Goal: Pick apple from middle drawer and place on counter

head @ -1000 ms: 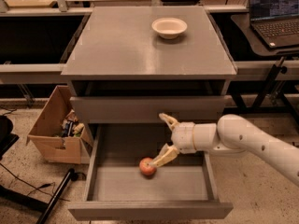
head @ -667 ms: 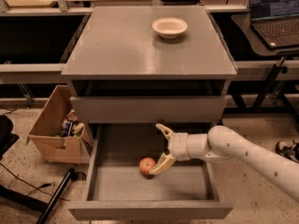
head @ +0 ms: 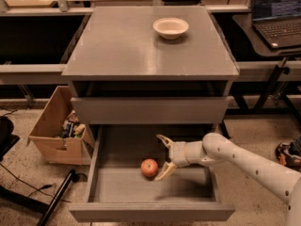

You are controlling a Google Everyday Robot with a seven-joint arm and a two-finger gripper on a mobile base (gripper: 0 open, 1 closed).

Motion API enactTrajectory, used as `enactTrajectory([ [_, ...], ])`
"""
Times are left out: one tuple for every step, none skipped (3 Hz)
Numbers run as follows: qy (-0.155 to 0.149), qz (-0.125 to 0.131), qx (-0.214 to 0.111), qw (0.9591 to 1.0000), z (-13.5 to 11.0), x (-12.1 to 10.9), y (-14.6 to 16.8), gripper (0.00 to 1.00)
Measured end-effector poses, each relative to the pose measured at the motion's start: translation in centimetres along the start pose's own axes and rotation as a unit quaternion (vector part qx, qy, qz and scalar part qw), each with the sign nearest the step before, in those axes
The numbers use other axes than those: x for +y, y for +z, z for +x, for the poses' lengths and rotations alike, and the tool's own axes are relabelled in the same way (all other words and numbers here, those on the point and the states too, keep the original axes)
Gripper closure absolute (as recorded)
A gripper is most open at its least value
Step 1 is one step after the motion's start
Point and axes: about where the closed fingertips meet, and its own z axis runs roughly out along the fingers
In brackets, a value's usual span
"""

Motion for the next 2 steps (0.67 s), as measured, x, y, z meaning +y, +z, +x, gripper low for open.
enactTrajectory([
  [-0.007,-0.016,0.029,0.9994,2.8,0.3,2.0,0.00],
  [-0.008,-0.027,0.040,0.9988,4.2,1.0,4.5,0.00],
])
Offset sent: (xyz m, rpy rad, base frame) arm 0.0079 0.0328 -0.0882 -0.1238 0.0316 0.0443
